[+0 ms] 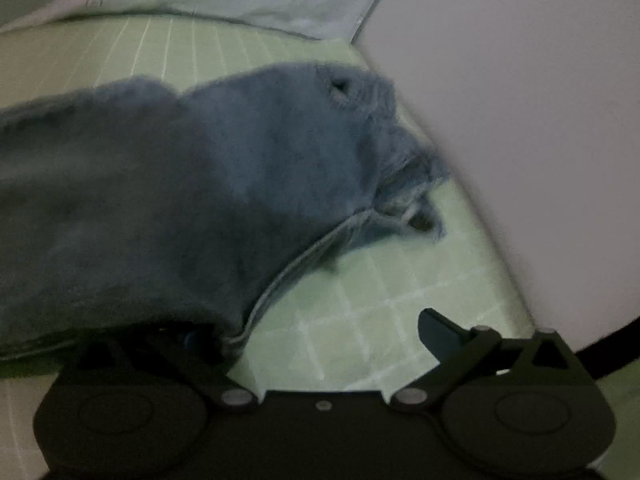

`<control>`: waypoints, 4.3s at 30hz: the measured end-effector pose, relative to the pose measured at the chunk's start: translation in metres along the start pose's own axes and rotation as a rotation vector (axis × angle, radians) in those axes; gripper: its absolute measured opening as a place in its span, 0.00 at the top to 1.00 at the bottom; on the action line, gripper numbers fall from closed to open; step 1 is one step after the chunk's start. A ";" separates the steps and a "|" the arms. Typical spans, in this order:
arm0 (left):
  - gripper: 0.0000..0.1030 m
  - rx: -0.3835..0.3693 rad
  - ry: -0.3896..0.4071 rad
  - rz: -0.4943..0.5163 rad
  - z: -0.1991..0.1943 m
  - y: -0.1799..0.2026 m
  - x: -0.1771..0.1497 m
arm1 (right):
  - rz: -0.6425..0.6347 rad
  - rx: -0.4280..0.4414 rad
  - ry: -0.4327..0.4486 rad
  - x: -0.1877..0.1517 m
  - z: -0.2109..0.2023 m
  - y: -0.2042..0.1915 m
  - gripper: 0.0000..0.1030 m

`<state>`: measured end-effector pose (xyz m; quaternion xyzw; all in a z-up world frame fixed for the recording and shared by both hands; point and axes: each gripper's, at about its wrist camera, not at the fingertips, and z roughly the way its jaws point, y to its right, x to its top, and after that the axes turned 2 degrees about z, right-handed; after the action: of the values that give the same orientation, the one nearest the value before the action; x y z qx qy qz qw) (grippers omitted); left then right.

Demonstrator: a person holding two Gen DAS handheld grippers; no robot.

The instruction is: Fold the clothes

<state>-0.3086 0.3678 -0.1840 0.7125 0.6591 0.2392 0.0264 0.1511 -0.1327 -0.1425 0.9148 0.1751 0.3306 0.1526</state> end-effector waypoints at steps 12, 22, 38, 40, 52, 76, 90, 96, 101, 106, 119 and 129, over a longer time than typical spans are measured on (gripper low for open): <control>0.32 0.036 0.173 0.247 -0.017 0.054 0.026 | -0.315 0.126 0.146 0.027 -0.060 -0.002 0.04; 0.12 -0.021 0.273 0.363 -0.004 0.086 0.043 | 0.129 0.268 0.225 0.058 -0.059 0.023 0.00; 1.00 0.127 0.211 0.460 0.067 0.112 0.066 | 0.231 0.290 -0.050 0.039 0.012 -0.057 0.00; 1.00 0.151 0.257 0.476 0.055 0.113 0.068 | 0.249 0.290 -0.037 0.040 0.009 -0.054 0.00; 0.72 0.050 0.294 0.522 0.024 0.119 0.106 | 0.207 0.313 0.018 0.042 -0.003 -0.060 0.00; 1.00 0.130 0.188 0.681 0.071 0.127 0.056 | 0.127 0.292 -0.023 0.034 0.001 -0.076 0.00; 0.99 0.175 0.235 0.659 0.058 0.119 0.067 | 0.148 0.289 -0.025 0.033 0.002 -0.074 0.00; 0.71 0.086 0.210 0.709 0.062 0.120 0.055 | 0.142 0.289 -0.023 0.033 0.002 -0.073 0.00; 0.55 0.062 0.219 0.727 0.069 0.125 0.050 | 0.139 0.291 -0.024 0.032 0.003 -0.072 0.00; 0.39 0.028 0.233 0.697 0.075 0.127 0.052 | 0.120 0.283 -0.029 0.032 0.003 -0.076 0.00; 0.38 0.109 0.290 0.732 0.079 0.127 0.053 | 0.097 0.273 -0.029 0.030 0.003 -0.079 0.00; 0.83 0.124 0.305 0.868 0.078 0.140 0.032 | 0.101 0.277 -0.029 0.030 0.004 -0.079 0.00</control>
<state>-0.1489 0.4014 -0.1935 0.8793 0.3095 0.2903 -0.2160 0.1578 -0.0502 -0.1596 0.9394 0.1705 0.2971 0.0106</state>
